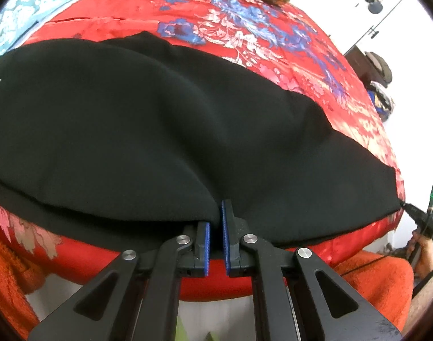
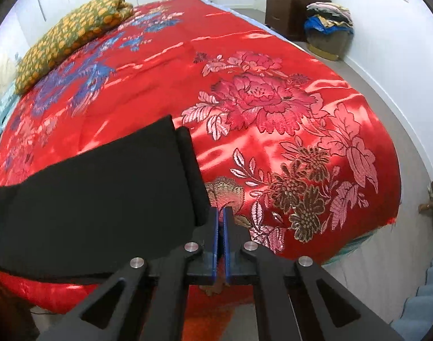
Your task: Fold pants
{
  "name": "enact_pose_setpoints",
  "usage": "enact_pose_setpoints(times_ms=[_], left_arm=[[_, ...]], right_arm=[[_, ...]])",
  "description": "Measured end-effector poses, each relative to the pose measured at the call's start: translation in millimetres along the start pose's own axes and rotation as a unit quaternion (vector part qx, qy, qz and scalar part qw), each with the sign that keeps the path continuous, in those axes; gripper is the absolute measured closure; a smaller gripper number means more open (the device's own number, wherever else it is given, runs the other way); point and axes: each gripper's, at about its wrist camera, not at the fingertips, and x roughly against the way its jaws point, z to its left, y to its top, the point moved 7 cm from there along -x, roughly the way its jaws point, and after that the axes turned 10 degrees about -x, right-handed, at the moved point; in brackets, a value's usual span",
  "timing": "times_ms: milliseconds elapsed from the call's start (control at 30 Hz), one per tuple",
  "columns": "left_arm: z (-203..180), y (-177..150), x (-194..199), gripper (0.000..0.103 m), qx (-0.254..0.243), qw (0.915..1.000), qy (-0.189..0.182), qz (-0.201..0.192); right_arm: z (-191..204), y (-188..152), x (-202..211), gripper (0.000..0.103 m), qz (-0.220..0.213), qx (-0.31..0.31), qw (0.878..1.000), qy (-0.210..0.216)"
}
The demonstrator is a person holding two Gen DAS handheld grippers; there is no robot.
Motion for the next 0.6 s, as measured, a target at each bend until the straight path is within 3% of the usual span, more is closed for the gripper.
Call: enact_pose_setpoints(times_ms=[100,133,200,300,400,533,600], left_arm=[[0,1,0,0.097,-0.002,1.0000,0.000,0.000],[0,1,0,0.097,0.000,1.0000,-0.001,0.001],[1,0,-1,0.097,0.002,1.0000,-0.002,0.002],[1,0,-2,0.097,0.002,1.0000,-0.003,0.003],[1,-1,-3,0.097,0.002,1.0000,-0.003,0.004],[1,-1,-4,0.097,0.001,1.0000,-0.002,0.006],[1,-1,-3,0.097,0.001,1.0000,-0.003,0.006]], right_arm=[[6,2,12,0.096,-0.015,-0.010,0.999,0.031],[5,3,15,0.091,-0.012,-0.021,0.999,0.044],[-3,3,19,0.087,-0.003,-0.067,0.995,0.074],[-19,-3,22,0.086,0.029,-0.164,0.976,0.141],[-20,-11,29,0.080,0.048,-0.212,0.958,0.189],[-7,-12,29,0.057,0.047,-0.170,0.970,0.165],[-2,-8,24,0.056,0.043,-0.142,0.979,0.140]])
